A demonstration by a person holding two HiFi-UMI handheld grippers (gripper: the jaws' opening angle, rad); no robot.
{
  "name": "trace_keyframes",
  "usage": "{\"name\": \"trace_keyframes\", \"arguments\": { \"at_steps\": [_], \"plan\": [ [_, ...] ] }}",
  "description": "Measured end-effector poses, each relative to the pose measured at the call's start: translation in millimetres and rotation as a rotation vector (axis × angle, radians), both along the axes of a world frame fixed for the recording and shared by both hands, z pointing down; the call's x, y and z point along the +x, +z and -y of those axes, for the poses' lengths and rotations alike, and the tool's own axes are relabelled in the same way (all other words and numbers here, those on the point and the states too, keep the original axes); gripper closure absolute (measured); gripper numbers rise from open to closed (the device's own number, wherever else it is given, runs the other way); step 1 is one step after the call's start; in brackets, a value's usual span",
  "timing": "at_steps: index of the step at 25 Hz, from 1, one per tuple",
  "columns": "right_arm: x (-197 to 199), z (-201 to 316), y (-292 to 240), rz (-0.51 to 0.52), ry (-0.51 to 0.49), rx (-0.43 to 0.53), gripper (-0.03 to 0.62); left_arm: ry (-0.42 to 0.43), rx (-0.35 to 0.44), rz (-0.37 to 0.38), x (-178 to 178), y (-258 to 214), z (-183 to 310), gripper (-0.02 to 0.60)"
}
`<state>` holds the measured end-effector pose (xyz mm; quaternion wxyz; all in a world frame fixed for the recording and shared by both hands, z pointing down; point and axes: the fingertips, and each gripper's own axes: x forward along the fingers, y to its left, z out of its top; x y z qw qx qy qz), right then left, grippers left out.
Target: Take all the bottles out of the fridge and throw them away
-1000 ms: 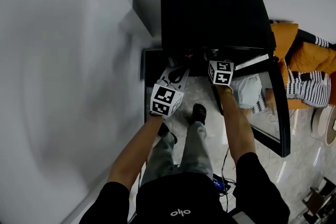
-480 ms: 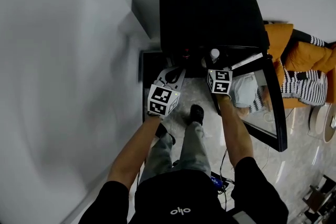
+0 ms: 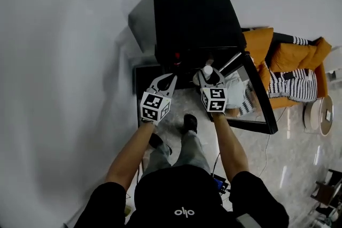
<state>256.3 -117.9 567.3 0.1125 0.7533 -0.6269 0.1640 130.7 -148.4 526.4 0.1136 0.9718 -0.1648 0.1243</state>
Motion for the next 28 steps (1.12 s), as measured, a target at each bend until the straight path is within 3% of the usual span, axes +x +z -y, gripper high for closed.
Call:
{"name": "trace_keyframes", "arguments": {
  "at_steps": [7, 15, 21, 28],
  "plan": [
    [-13, -31, -65, -0.012, 0.02, 0.043, 0.396, 0.014, 0.021, -0.043, -10, -34, -17, 0.58],
    [-29, -27, -89, -0.03, -0.039, 0.057, 0.396, -0.016, 0.053, -0.053, -25, -52, -13, 0.58],
    [-78, 7, -95, -0.029, -0.168, 0.069, 0.396, -0.12, 0.076, -0.045, -69, -57, 9, 0.58],
    [-168, 58, -101, -0.017, -0.378, 0.091, 0.396, -0.302, 0.094, -0.019, -154, -60, 38, 0.58]
  ]
}}
